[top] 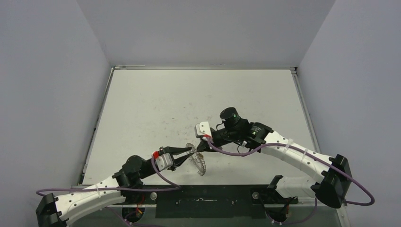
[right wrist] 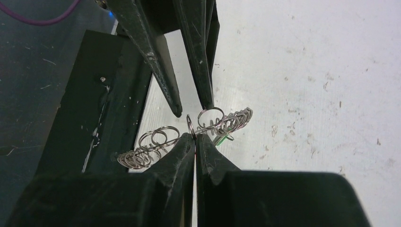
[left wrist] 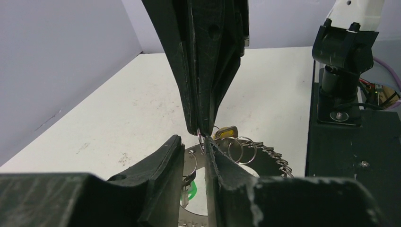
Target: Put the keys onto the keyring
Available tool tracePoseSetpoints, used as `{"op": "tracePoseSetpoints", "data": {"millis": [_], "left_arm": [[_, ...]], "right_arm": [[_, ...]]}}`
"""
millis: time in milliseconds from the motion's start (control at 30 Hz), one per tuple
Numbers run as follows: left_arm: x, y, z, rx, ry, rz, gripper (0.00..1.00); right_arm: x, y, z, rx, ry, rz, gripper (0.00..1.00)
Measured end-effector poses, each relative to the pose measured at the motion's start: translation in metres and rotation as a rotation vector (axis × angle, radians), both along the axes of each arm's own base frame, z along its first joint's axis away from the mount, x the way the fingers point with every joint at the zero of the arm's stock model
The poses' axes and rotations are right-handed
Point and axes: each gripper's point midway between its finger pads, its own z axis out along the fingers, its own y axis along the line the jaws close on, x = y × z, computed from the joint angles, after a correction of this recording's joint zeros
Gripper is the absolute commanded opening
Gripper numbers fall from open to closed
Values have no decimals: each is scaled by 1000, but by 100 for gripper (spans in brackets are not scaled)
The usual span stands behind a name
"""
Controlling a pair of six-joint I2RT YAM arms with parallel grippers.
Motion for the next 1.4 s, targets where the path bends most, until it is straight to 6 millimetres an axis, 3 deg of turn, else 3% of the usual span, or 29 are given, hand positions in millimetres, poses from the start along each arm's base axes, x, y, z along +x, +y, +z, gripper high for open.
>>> {"op": "tracePoseSetpoints", "data": {"millis": [333,733,967,1200,1400], "left_arm": [[5,9,-2,112,17,48,26],[8,4,-21,321,61,33,30],[8,-1,-39,395,86,10,20],[8,-1,-42,409,80,4,0],[8,-1,-42,409,80,5,0]], "right_arm": [[14,0,-4,-214,69,-90,0],[7,6,-16,-442,105,-140,0],[1,8,-22,-483,120,-145,0],[1,9,-21,-485,117,-151,0],[0,8,-22,-490,114,-151,0]]}}
